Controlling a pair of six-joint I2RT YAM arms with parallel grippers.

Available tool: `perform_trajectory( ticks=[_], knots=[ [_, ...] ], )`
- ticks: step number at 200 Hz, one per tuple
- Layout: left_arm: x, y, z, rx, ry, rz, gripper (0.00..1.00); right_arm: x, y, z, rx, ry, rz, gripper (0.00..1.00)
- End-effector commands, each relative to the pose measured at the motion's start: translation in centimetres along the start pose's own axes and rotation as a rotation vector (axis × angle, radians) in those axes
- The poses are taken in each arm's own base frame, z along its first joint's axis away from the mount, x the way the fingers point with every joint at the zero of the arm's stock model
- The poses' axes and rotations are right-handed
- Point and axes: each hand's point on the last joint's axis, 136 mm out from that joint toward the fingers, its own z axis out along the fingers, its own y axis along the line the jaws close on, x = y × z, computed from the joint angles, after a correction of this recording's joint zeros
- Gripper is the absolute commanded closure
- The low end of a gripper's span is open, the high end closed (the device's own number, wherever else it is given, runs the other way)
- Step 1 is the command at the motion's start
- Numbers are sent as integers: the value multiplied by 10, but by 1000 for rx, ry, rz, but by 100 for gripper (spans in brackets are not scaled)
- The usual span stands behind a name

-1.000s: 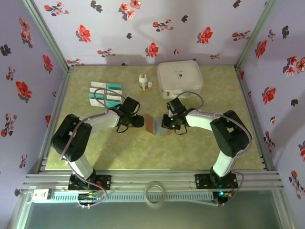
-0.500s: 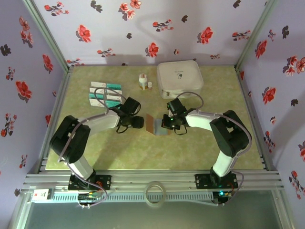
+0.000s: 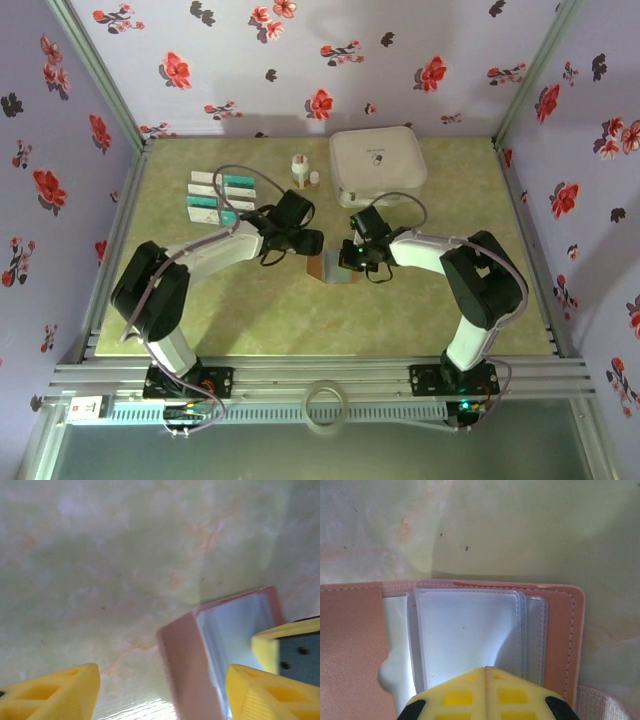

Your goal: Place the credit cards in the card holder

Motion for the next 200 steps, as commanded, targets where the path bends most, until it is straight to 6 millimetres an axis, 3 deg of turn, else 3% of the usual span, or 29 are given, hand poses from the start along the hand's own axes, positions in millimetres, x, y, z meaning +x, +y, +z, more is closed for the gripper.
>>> perform_trajectory(
  ticks=[1, 57, 107, 143, 180, 200],
  knots=[
    [19, 22, 9, -128, 68, 39, 32, 0, -2, -5, 8, -15, 7, 100],
    [53, 55, 28, -262, 133, 73, 32, 1, -2, -7, 5, -18, 12, 100],
    [68, 62, 40, -279, 160, 85, 31, 1, -1, -10, 3, -18, 12, 99],
    [70, 62, 43, -278, 164, 88, 31, 2, 5, -16, -12, -18, 8, 97],
    [59, 57, 31, -265, 138, 85, 30, -5, 19, -34, -36, -46, -12, 94],
    [46, 51, 17, -243, 106, 70, 30, -10, 24, -46, -32, -73, -30, 84]
  ],
)
